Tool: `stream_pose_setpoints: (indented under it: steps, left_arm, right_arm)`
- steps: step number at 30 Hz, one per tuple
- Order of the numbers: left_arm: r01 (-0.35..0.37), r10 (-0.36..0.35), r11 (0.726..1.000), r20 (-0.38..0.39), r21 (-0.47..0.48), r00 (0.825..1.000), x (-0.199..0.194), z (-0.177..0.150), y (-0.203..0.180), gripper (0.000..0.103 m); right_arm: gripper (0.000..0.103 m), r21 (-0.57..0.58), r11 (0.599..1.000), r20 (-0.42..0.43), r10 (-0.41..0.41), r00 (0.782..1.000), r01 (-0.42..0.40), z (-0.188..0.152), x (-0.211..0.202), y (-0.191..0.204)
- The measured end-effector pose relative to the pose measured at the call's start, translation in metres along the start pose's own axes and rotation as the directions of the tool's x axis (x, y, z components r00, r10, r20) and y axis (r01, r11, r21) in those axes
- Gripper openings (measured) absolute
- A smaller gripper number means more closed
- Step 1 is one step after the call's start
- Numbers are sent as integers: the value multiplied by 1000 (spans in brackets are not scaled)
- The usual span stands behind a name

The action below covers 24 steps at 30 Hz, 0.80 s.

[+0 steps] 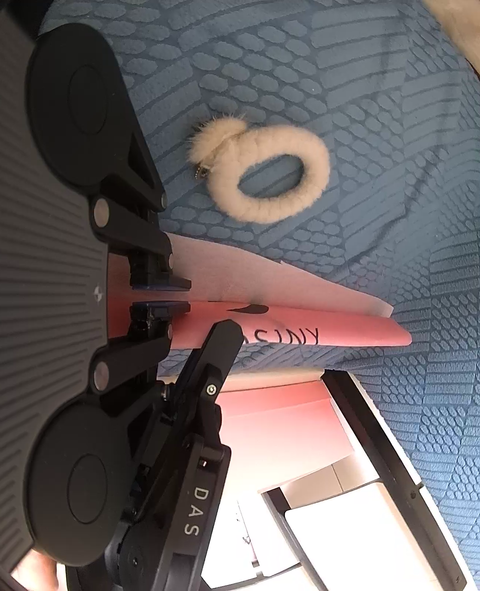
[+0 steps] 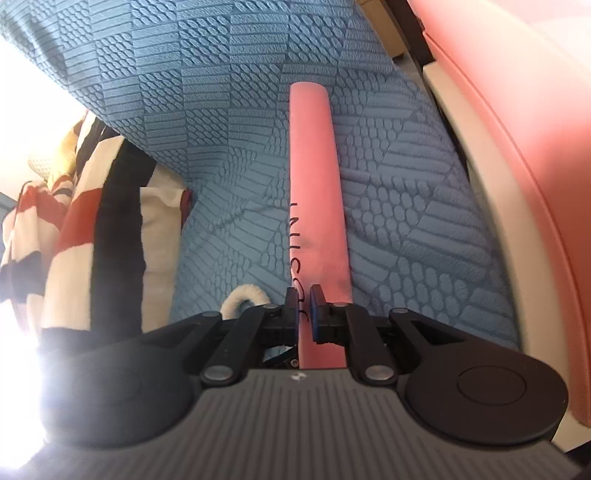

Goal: Organize objects

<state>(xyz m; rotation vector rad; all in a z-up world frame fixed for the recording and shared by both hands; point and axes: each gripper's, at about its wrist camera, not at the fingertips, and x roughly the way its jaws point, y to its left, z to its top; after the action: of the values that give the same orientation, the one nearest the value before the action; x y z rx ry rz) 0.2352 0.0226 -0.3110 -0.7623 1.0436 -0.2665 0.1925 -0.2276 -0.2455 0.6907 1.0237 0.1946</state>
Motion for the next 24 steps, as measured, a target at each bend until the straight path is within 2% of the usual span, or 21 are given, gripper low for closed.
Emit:
stream_pose_setpoints:
  steps: [12,24]
  left_arm:
    - [-33,33,999,-9,-5,999,-9,5,0,8]
    - [-116,116,993,56,-7,992,-39,14,8,8]
  right_arm:
    - [11,24,1000,-20,18,1000,-17,-1,8,1]
    - [12,94,995,-56,46,997,-41,-1,21,-1]
